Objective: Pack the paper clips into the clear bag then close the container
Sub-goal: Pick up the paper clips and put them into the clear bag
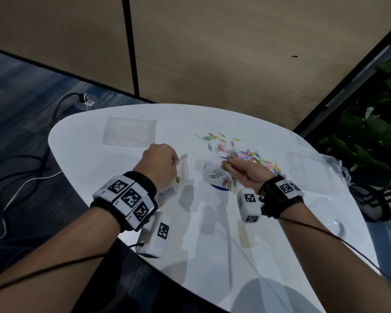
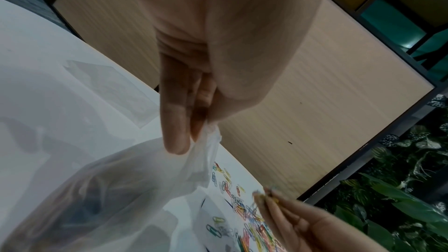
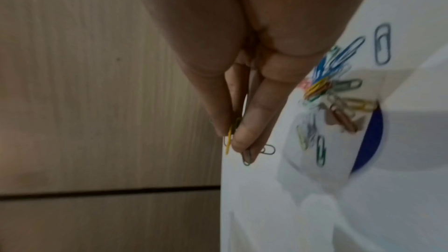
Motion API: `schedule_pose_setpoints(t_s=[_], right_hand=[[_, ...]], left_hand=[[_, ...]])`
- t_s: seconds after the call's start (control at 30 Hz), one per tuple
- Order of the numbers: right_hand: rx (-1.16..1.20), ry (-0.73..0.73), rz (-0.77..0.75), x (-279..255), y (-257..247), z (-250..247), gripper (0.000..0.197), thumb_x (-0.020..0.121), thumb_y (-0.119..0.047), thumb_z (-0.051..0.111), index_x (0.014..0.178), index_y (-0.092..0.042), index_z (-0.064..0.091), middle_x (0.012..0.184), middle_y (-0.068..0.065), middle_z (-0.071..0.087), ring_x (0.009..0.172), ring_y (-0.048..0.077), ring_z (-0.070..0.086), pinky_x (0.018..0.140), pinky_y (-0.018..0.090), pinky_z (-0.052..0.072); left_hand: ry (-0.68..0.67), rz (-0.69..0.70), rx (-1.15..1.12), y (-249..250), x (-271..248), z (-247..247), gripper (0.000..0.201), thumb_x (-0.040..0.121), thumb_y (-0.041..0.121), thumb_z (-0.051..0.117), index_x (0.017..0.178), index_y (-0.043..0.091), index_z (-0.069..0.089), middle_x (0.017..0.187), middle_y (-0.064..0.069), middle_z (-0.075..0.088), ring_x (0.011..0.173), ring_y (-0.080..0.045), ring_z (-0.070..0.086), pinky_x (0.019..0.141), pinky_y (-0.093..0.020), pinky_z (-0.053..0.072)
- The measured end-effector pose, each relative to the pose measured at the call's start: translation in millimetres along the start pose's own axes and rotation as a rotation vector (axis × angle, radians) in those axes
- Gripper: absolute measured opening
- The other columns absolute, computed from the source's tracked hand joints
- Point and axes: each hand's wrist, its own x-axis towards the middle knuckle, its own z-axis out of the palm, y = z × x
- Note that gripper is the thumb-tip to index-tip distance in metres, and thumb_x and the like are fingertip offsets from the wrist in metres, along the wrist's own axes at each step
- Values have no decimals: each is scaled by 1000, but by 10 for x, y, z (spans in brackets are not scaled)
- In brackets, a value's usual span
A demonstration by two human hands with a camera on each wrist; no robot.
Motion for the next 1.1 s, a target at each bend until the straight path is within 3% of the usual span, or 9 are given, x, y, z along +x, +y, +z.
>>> schedule_pose_setpoints(t_s=[0.23, 0.37, 0.53, 0.67, 0.73, 0.87, 0.97, 1.03, 1.1], right_hand=[[50, -219, 50, -395, 286, 802, 14, 94, 4, 55, 101, 12, 64, 89, 18, 72, 82, 24, 72, 74, 23, 60], [-167, -103, -36, -379, 512, 1040, 23, 88, 14, 55, 110, 19, 62, 93, 20, 67, 74, 22, 67, 69, 22, 60], [-845, 16, -385, -386, 551, 1161, 23, 82, 3, 56, 86, -5, 77, 65, 7, 65, 58, 17, 58, 62, 19, 54], [-1334, -238, -458, -475, 440, 1176, 38, 88, -4, 51, 58, -27, 55, 62, -5, 53, 59, 11, 48, 54, 12, 34], [-1179, -300, -422, -489, 369, 1138, 34, 87, 1, 53, 68, -25, 64, 71, -5, 63, 64, 7, 59, 64, 13, 46], [-683, -211, -334, -310, 265, 925, 38, 90, 14, 36, 94, 3, 71, 97, 16, 71, 77, 24, 74, 74, 31, 61], [-1151, -46, -480, -31, 304, 671, 38, 96, 0, 38, 115, -9, 70, 118, 8, 67, 105, 23, 66, 99, 37, 51], [-1781, -132, -471, 119, 447, 481, 41, 102, -19, 37, 143, -18, 47, 152, 6, 41, 140, 26, 38, 116, 40, 30], [-2167, -183, -452, 230, 617, 216, 53, 103, -32, 31, 154, -22, 19, 164, 3, 10, 150, 30, 10, 120, 51, 15]], left_hand=[[7, 6, 20, 105, -15, 50, 19, 94, 12, 57, 93, 16, 75, 93, -9, 73, 84, -28, 71, 83, -35, 60], [-6, 13, -4, 140, -9, 73, 18, 93, 12, 58, 88, 15, 75, 90, -11, 72, 81, -31, 72, 79, -39, 61], [-8, 24, 10, 128, -34, 52, 19, 96, 18, 59, 94, 15, 78, 88, -11, 72, 84, -30, 70, 80, -37, 60], [0, 10, -1, 110, -53, 7, 21, 94, 11, 57, 96, 14, 77, 92, -11, 73, 88, -30, 71, 84, -38, 59], [6, 11, -5, 95, -58, -13, 21, 94, 12, 57, 95, 14, 77, 93, -12, 73, 87, -31, 71, 84, -39, 60], [17, 10, 10, 23, -82, -47, 20, 95, 13, 56, 96, 16, 76, 95, -11, 72, 83, -29, 71, 80, -39, 60], [38, 3, 18, -31, -98, -79, 21, 96, 11, 55, 98, 15, 76, 97, -11, 71, 84, -28, 70, 78, -37, 61], [36, -4, 6, -51, -93, -102, 21, 95, 10, 55, 97, 16, 75, 99, -12, 71, 84, -30, 72, 78, -40, 62], [28, -13, -3, -58, -87, -117, 20, 95, 11, 56, 96, 17, 74, 103, -14, 71, 83, -30, 72, 78, -41, 62]])
